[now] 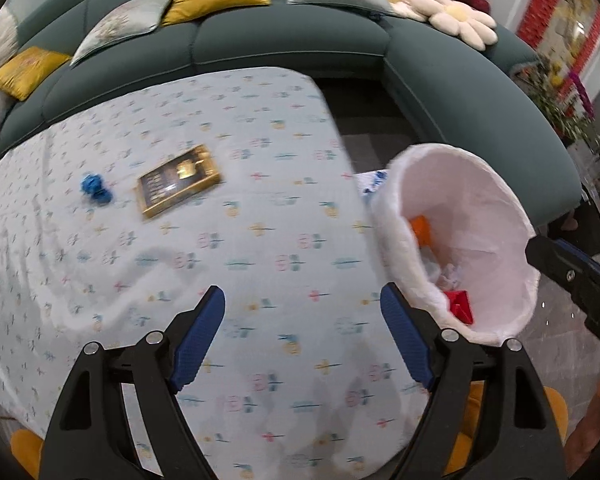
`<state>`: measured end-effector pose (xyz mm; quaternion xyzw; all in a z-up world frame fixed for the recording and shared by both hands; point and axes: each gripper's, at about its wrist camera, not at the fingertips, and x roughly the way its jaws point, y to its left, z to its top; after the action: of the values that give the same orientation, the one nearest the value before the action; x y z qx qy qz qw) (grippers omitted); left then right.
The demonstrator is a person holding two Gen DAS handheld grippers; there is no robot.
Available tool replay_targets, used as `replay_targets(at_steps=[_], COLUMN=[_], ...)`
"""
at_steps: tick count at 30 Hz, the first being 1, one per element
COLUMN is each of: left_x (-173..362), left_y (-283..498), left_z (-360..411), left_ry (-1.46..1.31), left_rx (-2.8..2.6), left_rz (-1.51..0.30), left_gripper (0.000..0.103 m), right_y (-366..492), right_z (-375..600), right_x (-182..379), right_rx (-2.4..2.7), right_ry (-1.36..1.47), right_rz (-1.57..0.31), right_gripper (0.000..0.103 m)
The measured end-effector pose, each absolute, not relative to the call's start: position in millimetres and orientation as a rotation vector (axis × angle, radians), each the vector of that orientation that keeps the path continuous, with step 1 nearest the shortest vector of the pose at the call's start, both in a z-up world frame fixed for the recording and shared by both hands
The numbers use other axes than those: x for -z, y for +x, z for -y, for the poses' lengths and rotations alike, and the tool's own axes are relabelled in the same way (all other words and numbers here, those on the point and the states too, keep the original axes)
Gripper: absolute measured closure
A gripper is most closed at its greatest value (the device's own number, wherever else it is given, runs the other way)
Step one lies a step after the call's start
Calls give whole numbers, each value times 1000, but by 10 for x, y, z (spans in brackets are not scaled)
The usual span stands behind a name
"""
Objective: Collect trash
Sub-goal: 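Grasp the blue ribbon with the left gripper while the right gripper grasps the gold cigarette pack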
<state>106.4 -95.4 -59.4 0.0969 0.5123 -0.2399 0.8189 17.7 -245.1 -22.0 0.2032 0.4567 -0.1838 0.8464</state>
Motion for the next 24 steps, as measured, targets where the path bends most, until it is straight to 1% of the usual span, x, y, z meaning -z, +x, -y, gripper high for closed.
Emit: replay_targets(at_steps=[6,8,9,10,12,17,19,24], left_x=[629,647,656,661,683,754,784,870], left_y=[1258,1325,1377,1414,1516,1809,1953,2372], left_z=[604,478,390,328,181,-144,-275,-482], left_ry=[183,178,169,164,150,125,108,76], left_rx=[444,418,403,387,355,278,242,177], left_rz=[-1088,-1088,-1089,-1087,-1085,-1098,-1101,-1114], left_gripper=[27,25,22,21,21,21,18,18], right_y=[446,553,611,649,757,1067,1188,1560], right_z=[2107,1993,1937,1898,1799,1575,1487,1269], right_x=[281,300,311,320,349,462,512,672], right_rx=[332,313,304,301,291,247,232,191], right_ry=[395,384,379,376,369,364,361,354], right_rz=[-992,-1001,-1006,-1007,-1010,-1039,-1050,-1080], right_gripper=[53,53,52,49,45,45,45,45])
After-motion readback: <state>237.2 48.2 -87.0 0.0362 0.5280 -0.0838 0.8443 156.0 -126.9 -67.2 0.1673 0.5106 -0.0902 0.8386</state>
